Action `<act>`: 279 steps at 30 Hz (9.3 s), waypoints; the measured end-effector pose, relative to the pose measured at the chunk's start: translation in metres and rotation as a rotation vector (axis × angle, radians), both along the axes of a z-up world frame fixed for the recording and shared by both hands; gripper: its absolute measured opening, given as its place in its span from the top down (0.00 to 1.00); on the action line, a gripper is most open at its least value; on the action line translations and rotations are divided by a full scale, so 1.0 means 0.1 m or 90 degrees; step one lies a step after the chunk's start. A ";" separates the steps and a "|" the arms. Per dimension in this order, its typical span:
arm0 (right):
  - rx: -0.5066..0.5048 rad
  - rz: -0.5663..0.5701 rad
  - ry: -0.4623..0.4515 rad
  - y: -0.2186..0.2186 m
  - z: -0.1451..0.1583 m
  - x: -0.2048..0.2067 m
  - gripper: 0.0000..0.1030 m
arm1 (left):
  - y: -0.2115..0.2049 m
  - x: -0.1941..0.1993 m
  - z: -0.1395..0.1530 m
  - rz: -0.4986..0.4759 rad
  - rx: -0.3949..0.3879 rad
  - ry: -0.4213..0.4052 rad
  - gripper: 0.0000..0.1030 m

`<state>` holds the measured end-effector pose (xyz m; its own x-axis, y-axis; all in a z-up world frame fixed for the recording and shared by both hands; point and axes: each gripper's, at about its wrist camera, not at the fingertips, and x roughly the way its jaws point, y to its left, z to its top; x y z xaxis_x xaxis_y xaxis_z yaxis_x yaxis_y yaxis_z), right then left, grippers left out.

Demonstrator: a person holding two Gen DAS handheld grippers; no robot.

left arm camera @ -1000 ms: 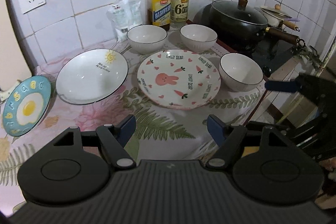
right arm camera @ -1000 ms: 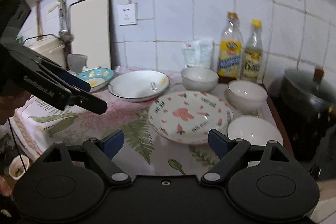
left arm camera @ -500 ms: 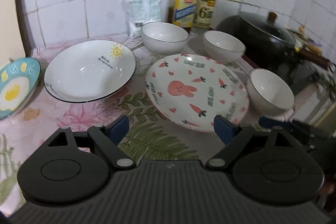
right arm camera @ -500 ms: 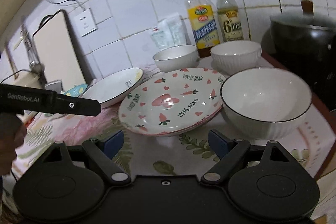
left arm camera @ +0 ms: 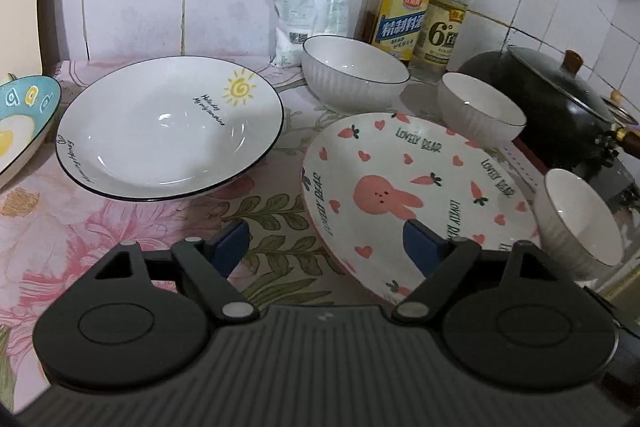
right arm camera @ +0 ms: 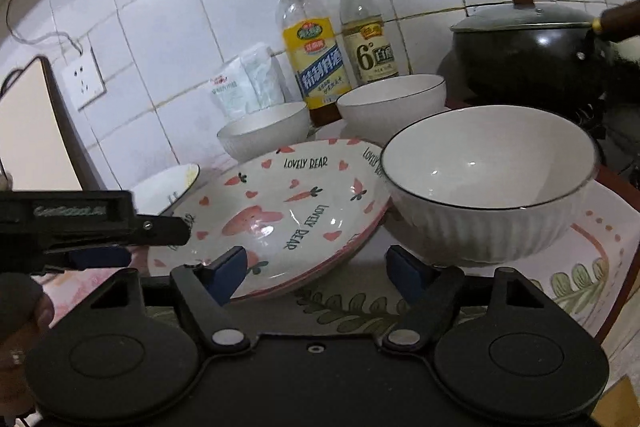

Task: Organize plates and bowls
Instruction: 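Close both grippers on the bunny plate rim and lift it, then carry the bunny plate over the sun plate and lower it on top, then open both grippers and pull them back from the stacked plates, then move both grippers to the blue egg plate rim and close them, then lift the egg plate with both grippers and carry it toward the plate stack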

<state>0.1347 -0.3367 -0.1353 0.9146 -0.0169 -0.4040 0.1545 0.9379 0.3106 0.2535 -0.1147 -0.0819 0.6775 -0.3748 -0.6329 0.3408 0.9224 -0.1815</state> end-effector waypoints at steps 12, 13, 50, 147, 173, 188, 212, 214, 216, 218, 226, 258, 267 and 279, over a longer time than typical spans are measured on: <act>-0.026 -0.029 0.036 0.00 0.02 0.18 0.54 | -0.04 0.08 -0.10 0.006 -0.016 0.037 0.81; -0.032 -0.031 0.039 0.01 0.03 0.19 0.54 | -0.05 0.08 -0.11 0.008 -0.019 0.042 0.81; -0.006 0.091 0.037 0.36 0.33 0.04 0.60 | 0.37 -0.66 0.30 0.114 0.022 0.011 0.80; -0.093 0.216 0.077 1.09 0.38 1.67 0.56 | 1.06 1.04 0.53 0.119 0.106 0.232 0.50; -0.162 0.386 0.023 1.38 1.60 0.46 0.16 | 1.88 -0.51 1.52 0.050 0.111 0.039 0.36; -0.118 0.471 0.005 1.93 1.71 0.46 0.13 | 2.74 -0.81 1.61 0.072 0.045 -0.057 0.13; 0.057 0.425 0.120 2.86 0.54 1.70 0.34 | 3.53 0.39 0.32 0.186 -0.068 0.038 0.36; 0.053 0.405 0.127 2.91 0.46 1.77 0.39 | 3.53 0.48 0.23 0.192 -0.072 0.051 0.43; 0.050 0.387 0.139 2.95 0.40 1.83 0.43 | 3.53 0.55 0.16 0.204 -0.072 0.063 0.50; 0.045 0.373 0.141 2.98 0.34 1.87 0.49 | 3.53 0.60 0.09 0.218 -0.073 0.052 0.60; 0.066 0.333 0.144 2.97 0.20 2.00 0.65 | 3.52 0.71 -0.09 0.240 -0.084 0.071 0.84; 0.004 0.349 0.112 2.92 0.70 1.46 0.68 | 3.17 -0.02 0.36 0.243 -0.039 0.002 0.84; 0.011 0.354 0.073 2.63 1.07 1.00 0.68 | 2.99 -0.41 0.75 0.217 -0.050 -0.020 0.83; 0.005 0.298 0.030 1.93 1.28 0.70 0.68 | 2.30 -0.46 0.98 0.156 -0.069 -0.047 0.83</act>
